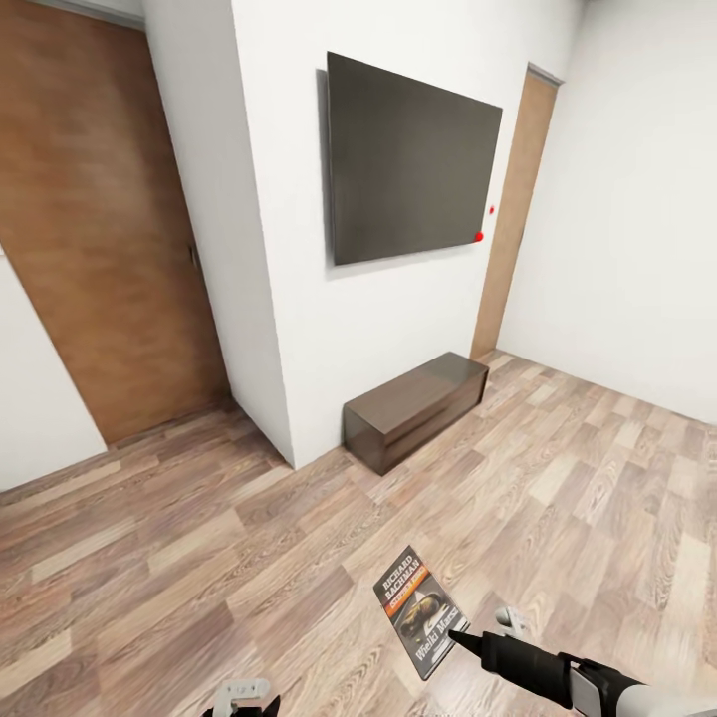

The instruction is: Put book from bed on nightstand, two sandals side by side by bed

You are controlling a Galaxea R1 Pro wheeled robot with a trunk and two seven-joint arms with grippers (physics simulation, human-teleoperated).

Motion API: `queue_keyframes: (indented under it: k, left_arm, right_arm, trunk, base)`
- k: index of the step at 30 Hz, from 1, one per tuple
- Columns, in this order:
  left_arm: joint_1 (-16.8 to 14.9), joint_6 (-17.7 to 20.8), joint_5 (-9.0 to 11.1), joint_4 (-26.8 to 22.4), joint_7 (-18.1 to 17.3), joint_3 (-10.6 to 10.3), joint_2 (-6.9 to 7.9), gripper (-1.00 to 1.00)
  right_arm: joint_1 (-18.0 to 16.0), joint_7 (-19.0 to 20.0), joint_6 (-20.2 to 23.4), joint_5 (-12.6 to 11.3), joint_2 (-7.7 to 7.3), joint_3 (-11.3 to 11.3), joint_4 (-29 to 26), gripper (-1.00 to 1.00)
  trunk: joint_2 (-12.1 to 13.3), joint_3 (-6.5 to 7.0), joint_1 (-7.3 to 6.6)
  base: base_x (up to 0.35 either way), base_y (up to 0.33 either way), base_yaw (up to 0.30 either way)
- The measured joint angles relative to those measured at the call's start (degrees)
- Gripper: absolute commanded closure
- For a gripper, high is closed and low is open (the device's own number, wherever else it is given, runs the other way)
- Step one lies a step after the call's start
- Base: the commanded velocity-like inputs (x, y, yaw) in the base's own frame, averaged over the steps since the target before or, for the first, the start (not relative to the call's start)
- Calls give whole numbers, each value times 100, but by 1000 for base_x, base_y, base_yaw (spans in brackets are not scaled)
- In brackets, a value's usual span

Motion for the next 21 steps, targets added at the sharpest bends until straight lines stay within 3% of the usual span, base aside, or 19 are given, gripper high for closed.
queue_keyframes:
  k: [21]
  left_arm:
    - [1,0,0,0,0,0,3,-100]
  right_arm:
    - [0,-1,0,0,-8,1,0,100]
  trunk:
    - [0,0,0]
  base:
    - [0,0,-277]
